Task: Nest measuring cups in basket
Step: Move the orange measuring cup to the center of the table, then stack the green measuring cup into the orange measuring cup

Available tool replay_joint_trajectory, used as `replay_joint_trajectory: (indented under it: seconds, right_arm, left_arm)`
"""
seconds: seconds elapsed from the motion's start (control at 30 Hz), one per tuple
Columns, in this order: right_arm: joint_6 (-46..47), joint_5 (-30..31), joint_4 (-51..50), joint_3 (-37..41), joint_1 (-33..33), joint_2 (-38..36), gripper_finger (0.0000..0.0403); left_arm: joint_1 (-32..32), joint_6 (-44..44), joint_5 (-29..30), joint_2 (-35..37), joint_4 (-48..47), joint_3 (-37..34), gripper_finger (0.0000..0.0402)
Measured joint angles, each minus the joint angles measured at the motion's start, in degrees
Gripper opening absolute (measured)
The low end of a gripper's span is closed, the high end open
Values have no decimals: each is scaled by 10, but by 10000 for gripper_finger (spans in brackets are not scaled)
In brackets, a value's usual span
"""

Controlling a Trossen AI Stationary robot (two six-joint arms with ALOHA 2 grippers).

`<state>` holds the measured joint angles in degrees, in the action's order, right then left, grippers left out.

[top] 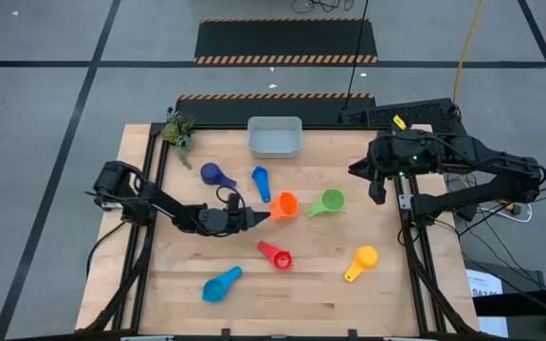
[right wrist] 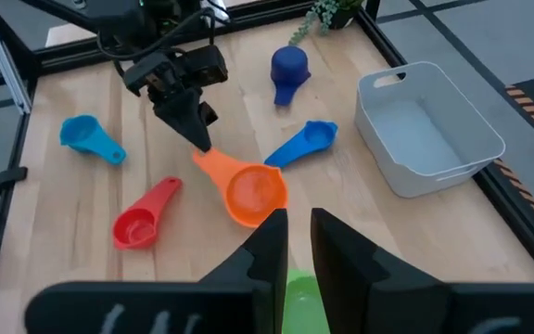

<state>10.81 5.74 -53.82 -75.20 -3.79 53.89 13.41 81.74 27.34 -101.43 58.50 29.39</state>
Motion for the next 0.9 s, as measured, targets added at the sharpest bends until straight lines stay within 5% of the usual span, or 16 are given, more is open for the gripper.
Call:
replay_joint_trajectory:
  seconds: [0.17,0.4,0.63,0.9]
  right_arm:
    - [-7,0,-17,0,0,0,45]
    - [-26,0,-29,0,0,0,45]
    - [-30,-1,-27,16,0,3,45]
    - [-46,-117,-48,102,0,49,60]
  left_arm:
    - [2,21,17,-6,-24,1,24]
    - [2,122,13,-7,-129,0,111]
    - [1,135,13,-5,-141,1,193]
    - [0,125,10,5,-155,0,242]
